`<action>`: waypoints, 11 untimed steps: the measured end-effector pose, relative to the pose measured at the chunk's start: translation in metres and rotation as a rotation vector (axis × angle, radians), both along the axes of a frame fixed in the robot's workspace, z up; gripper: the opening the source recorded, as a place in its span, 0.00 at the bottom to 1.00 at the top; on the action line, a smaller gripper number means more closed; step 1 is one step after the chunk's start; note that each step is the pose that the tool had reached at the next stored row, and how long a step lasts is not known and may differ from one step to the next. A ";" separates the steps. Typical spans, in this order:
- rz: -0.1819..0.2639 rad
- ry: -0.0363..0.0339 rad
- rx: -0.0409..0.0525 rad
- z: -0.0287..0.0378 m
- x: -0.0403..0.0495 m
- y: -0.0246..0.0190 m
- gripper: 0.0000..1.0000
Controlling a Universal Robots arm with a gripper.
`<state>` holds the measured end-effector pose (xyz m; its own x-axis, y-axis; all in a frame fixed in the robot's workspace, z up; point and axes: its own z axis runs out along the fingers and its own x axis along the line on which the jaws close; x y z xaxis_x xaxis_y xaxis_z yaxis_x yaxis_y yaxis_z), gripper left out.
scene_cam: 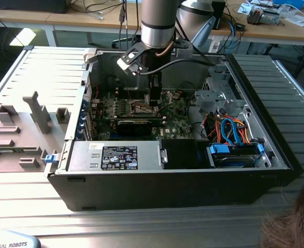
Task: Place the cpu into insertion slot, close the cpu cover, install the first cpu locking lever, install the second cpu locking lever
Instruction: 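Place the cpu into insertion slot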
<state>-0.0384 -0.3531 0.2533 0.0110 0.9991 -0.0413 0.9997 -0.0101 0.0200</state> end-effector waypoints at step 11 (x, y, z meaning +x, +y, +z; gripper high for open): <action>0.000 0.0000 0.0000 -0.0026 0.0000 0.0000 0.54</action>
